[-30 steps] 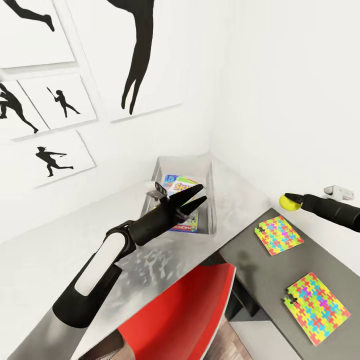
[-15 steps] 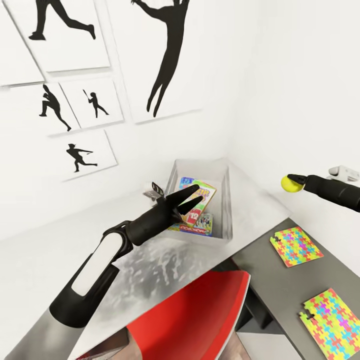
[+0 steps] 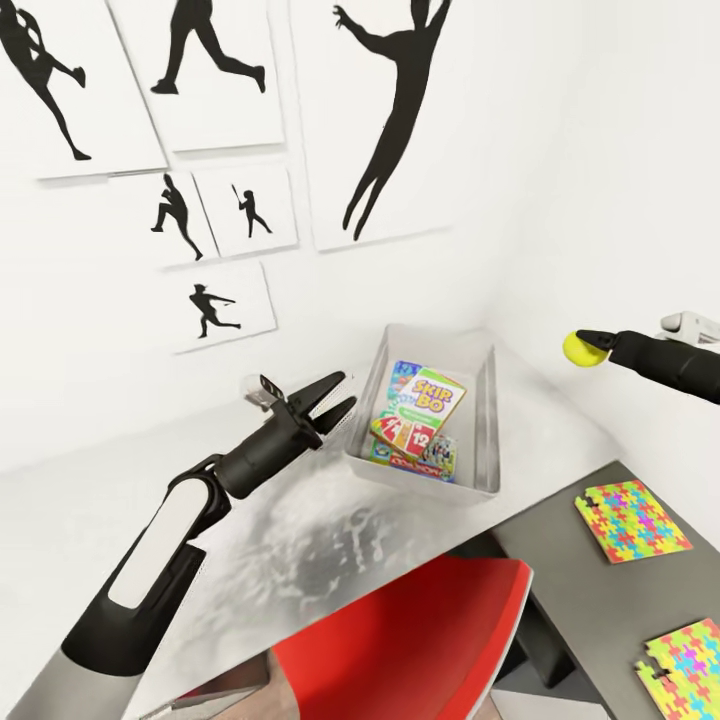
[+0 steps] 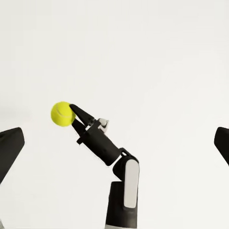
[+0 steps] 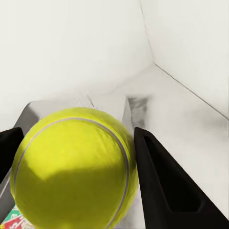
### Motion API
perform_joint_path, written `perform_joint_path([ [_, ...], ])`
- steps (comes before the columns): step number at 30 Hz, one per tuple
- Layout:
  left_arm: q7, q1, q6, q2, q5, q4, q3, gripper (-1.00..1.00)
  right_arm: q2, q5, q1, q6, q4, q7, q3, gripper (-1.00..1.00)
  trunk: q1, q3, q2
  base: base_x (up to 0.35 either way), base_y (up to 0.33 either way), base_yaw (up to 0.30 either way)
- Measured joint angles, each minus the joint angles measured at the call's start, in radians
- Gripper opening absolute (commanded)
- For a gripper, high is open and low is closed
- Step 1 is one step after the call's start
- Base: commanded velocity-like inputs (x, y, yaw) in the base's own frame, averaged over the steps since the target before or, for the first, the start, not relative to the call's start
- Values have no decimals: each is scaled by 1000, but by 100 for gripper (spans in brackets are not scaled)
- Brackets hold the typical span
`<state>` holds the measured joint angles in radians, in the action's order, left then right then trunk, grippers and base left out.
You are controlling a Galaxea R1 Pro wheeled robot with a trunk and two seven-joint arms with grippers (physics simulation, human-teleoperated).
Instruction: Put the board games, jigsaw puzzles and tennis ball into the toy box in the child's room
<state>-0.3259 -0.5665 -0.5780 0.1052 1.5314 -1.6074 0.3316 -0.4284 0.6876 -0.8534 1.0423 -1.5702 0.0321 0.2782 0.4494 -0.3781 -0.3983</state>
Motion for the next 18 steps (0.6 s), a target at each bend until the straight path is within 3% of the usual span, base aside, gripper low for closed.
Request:
perform_joint_path([
  [5,3,16,-14,4,1,0,-29,100,0,0,-20,0,1,0,-4,-100,0,6,0,0,0,222],
  [18,57,32,-21,6,1,0,-45,100,0,-1,-26,0,1,-1,-7,-100,0,18,0,0,0,192],
])
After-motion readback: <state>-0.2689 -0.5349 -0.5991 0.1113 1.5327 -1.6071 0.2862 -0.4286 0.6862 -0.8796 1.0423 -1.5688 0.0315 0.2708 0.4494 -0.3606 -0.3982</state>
